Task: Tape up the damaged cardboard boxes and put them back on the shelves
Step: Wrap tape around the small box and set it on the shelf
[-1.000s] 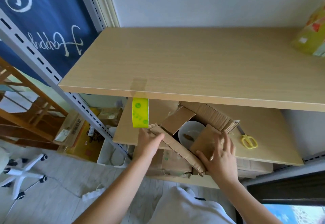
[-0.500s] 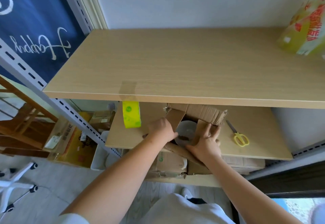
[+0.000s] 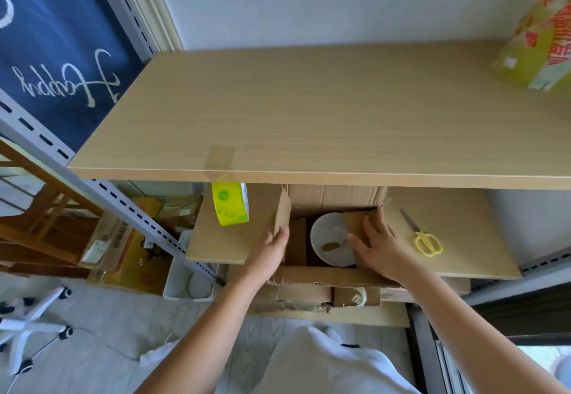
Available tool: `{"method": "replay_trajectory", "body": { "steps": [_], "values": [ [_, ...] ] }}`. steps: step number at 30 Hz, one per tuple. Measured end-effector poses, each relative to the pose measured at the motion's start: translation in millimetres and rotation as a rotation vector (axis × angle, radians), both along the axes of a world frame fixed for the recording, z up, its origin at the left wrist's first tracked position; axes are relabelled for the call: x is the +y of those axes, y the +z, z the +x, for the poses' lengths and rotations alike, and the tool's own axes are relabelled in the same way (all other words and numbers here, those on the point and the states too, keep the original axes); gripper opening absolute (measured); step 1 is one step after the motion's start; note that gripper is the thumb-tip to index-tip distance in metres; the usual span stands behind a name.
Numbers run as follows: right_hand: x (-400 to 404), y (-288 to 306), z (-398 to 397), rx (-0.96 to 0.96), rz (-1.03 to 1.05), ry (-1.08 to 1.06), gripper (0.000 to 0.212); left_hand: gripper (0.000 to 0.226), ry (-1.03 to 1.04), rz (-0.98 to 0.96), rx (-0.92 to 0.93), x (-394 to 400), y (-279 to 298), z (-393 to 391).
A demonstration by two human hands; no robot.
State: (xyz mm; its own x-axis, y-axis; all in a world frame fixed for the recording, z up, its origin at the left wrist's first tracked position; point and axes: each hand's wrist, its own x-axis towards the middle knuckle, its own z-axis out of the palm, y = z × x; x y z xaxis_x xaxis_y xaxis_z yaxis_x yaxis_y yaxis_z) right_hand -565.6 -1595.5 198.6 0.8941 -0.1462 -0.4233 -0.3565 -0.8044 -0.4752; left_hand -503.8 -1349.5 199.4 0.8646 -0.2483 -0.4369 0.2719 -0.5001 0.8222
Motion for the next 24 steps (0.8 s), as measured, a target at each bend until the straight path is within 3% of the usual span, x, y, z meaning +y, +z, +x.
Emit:
{"method": "replay_trajectory", "body": {
  "steps": [3,5,9,13,15,17,21,22,24],
  "values": [
    [0,-7,-4,0.026,-0.089,0.026,0.084,0.088,-0.376,0.112,-0.050,-13,-2,-1],
    [-1,-9,-6,0.024,-0.127,0.013,0.092,0.090,-0.457,0.310,-0.048,-16,-7,-1],
    [18,-8,1,0.080,-0.264,-0.105,0.131,0.089,-0.435,0.402,-0.154,-21,-19,-7],
    [27,-7,12,0.047,-0.237,-0.196,0.124,0.099,-0.310,0.367,-0.217,-23,-22,-4],
    [14,-9,10,0.043,-0.151,-0.129,0.120,0.101,-0.222,0.322,-0.232,-19,-24,-4],
    [-7,-3,6,0.089,0.062,-0.096,0.112,0.106,-0.066,0.255,-0.188,-13,-27,-1],
    [-42,9,9,-0.017,0.560,-0.460,0.066,0.106,0.165,0.040,-0.017,-7,-27,24],
    [-45,10,12,-0.060,0.612,-0.519,0.062,0.102,0.215,-0.020,-0.002,-7,-23,31],
    [-46,13,18,-0.070,0.672,-0.525,0.078,0.091,0.307,-0.148,0.017,-10,-13,43]
  ]
}}
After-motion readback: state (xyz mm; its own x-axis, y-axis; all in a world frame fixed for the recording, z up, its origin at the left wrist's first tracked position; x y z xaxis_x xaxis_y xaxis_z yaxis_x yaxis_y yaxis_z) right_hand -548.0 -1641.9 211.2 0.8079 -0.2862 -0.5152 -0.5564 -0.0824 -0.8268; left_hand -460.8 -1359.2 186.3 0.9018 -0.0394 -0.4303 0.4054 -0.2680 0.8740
